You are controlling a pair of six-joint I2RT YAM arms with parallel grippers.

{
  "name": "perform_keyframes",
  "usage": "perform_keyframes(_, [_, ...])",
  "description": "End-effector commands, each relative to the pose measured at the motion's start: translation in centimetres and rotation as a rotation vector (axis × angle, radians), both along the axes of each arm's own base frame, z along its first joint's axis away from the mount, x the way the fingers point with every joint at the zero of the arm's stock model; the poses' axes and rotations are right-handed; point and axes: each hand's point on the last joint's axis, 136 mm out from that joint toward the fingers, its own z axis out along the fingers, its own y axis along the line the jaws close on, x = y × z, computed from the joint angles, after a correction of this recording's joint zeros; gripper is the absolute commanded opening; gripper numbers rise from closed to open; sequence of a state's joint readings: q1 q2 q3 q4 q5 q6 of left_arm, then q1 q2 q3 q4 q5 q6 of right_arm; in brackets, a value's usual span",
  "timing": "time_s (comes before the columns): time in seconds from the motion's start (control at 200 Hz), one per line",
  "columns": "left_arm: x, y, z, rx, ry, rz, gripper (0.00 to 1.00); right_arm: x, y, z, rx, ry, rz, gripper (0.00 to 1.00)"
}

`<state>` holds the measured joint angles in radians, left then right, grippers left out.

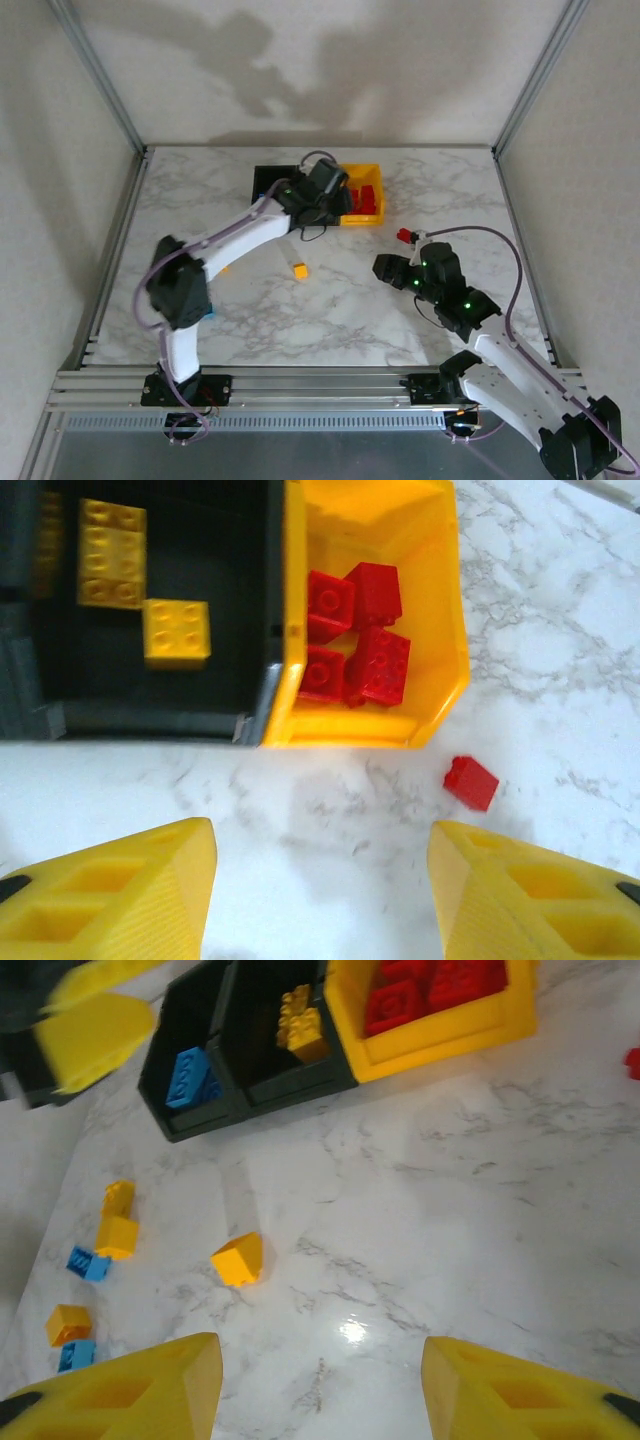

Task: Sort the legos into containers by color
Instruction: Place the lego in the container, then pick up the lego from the middle-left of the table.

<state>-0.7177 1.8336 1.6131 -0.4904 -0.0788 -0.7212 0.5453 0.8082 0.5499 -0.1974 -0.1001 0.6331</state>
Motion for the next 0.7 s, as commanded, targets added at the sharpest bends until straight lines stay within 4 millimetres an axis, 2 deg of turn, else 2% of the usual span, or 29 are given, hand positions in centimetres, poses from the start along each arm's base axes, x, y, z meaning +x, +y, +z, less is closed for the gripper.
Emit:
perform_keyframes(0.0, [-2.3,5.5,-1.1,0.100,0.018,0.065,0.59,0.4,2.9,2.7,0.045,-0.104,0.131,0.54])
perform_keyframes(0.17, [-6.5,13.0,-3.4,0.107,0.075,0.184,0.61,0.0,7.3,2.5,0.022,-0.116,0.275,0.54])
perform_keyframes(0.335, [-9.2,18.6,-5.1,0.148,0.120,0.276,0.65,-0.5,10.7,2.0,0.023,-0.103,0.367,0.54])
perform_keyframes(0.551, [-11.3,24.6,-8.9,0.224,0.212,0.392,0.69,-0.7,12.5,1.9,0.032,-0.098,0.403,0.54])
perform_keyframes(0.691, [-11.5,26.9,-11.0,0.240,0.251,0.443,0.70,-0.8,12.6,1.6,0.035,-0.089,0.403,0.53])
